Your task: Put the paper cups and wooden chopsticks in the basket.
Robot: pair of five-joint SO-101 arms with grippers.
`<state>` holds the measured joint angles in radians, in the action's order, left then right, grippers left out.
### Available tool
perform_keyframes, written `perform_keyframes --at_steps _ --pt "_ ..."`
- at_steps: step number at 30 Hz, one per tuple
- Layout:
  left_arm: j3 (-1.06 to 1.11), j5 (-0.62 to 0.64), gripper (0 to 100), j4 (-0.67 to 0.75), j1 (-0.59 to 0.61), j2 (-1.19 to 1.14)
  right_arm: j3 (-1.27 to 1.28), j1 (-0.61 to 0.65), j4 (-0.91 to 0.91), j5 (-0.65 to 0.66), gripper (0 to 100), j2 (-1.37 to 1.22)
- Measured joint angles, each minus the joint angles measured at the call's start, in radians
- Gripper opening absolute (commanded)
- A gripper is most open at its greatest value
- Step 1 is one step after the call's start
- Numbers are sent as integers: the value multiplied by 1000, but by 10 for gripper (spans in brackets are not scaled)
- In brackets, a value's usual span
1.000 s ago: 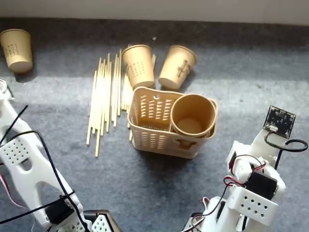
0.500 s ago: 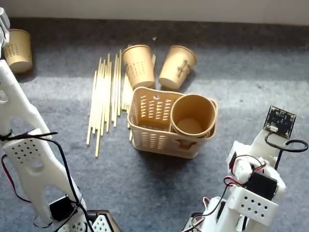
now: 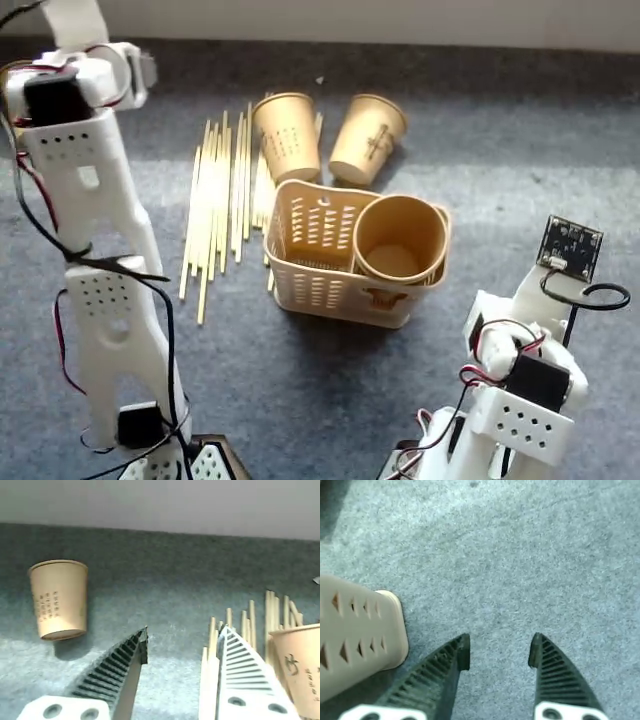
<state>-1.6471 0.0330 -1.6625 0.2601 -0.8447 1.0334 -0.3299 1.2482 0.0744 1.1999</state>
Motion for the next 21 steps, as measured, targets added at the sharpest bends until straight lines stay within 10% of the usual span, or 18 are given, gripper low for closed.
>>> perform_keyframes --at_steps 21 --pt "2 81 246 539 -258 -382 31 3 0 0 203 0"
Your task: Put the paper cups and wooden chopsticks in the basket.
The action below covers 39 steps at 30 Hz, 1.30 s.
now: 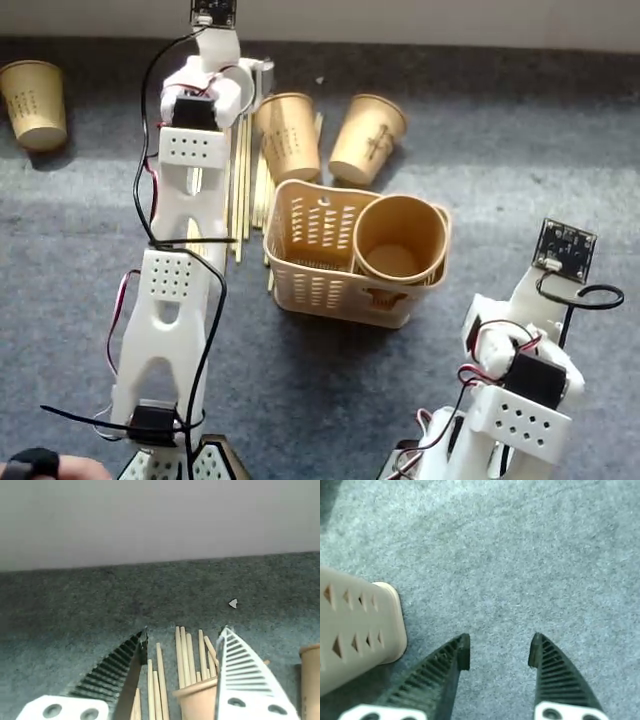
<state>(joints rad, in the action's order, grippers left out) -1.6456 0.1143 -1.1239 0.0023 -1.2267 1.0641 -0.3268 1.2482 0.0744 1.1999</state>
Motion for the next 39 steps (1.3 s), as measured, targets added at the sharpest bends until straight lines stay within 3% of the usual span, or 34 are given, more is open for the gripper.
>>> perform_keyframes --at_steps 12,28,34,39 --pt "196 46 246 5 -29 9 0 0 0 -2 203 0" --pt "28 51 242 -565 -3 23 0 0 0 -2 203 0" --pt "28 51 239 -612 55 40 0 0 0 -2 203 0" --pt "28 51 134 -612 48 40 0 0 0 -2 203 0"
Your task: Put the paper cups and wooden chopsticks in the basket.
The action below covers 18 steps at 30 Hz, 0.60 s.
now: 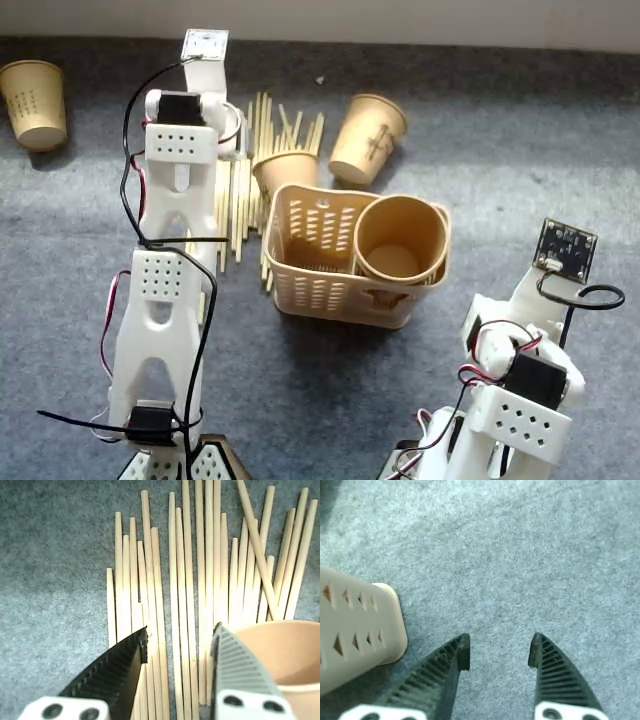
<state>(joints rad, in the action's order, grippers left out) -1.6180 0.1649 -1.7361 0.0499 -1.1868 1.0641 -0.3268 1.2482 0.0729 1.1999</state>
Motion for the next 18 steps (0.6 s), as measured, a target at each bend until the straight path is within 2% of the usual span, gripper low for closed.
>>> perform_keyframes --at_steps 3,8,11,14,18 --pt "0 2 124 0 -20 0 0 0 0 0 203 0" --pt "0 21 234 2 -81 0 0 0 0 0 203 0" --pt "0 137 294 -8 -87 0 0 0 0 0 203 0" --pt "0 245 298 -8 -87 0 0 0 0 0 203 0" --pt "0 331 298 -8 -87 0 0 0 0 0 203 0"
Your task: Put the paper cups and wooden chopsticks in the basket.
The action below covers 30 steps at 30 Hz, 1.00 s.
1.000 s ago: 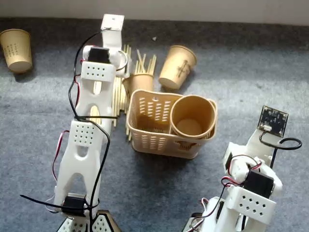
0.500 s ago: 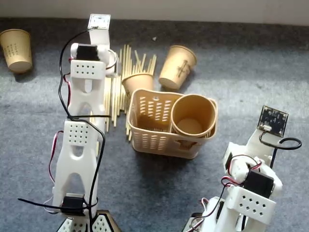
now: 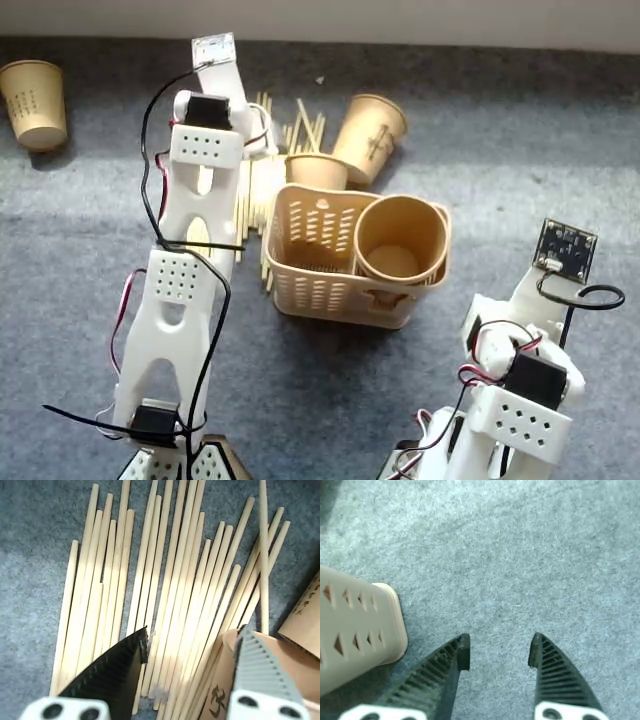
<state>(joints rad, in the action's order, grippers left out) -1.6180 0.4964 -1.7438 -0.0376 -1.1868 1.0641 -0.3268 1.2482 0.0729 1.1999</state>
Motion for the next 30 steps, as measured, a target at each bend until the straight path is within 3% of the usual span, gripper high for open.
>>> perform_keyframes --at_steps 15,22,26,30 --pt "0 49 298 23 25 38 0 0 0 0 203 0" --pt "0 14 298 25 219 374 0 0 0 0 203 0" --pt "48 -150 226 -25 198 635 0 0 0 0 203 0" --pt "305 -255 159 -28 143 916 0 0 0 0 203 0"
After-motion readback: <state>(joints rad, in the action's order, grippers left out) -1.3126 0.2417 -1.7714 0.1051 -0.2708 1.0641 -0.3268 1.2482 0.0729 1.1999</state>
